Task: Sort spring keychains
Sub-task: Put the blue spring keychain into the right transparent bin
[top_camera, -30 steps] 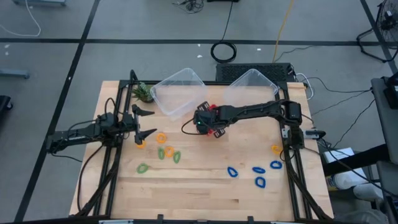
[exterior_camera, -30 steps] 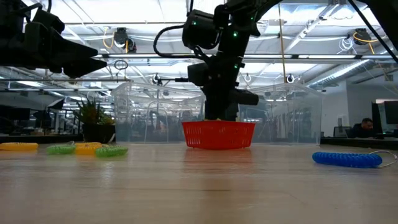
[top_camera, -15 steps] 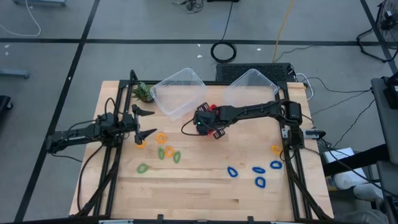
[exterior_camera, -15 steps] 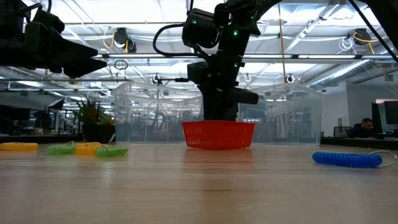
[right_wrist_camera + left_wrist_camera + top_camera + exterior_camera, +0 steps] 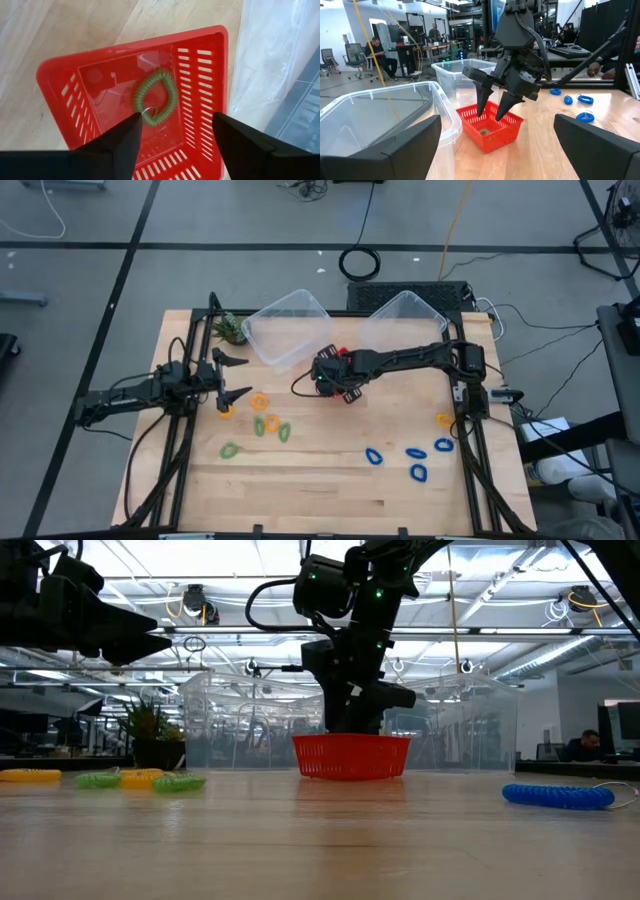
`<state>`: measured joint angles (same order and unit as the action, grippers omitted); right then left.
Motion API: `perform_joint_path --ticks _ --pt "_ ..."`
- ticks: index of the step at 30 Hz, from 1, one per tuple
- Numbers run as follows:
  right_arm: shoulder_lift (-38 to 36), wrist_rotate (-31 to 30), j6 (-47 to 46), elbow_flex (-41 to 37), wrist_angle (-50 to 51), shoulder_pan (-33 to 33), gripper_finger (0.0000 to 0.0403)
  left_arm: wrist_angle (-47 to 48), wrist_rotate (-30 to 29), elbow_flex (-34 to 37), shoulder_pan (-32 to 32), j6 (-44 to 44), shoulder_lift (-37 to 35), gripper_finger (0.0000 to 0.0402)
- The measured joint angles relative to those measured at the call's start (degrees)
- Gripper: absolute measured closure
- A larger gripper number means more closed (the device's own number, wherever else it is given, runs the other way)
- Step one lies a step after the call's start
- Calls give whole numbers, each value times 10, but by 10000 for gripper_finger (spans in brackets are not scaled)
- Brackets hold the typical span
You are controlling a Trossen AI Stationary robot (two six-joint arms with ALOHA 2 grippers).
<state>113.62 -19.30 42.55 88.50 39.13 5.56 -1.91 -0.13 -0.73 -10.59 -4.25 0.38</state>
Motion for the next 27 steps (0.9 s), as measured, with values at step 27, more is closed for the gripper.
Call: perform_joint_path --ticks 27 --pt "-186 -16 -474 1 126 -90 169 1 0 0 0 0 0 7"
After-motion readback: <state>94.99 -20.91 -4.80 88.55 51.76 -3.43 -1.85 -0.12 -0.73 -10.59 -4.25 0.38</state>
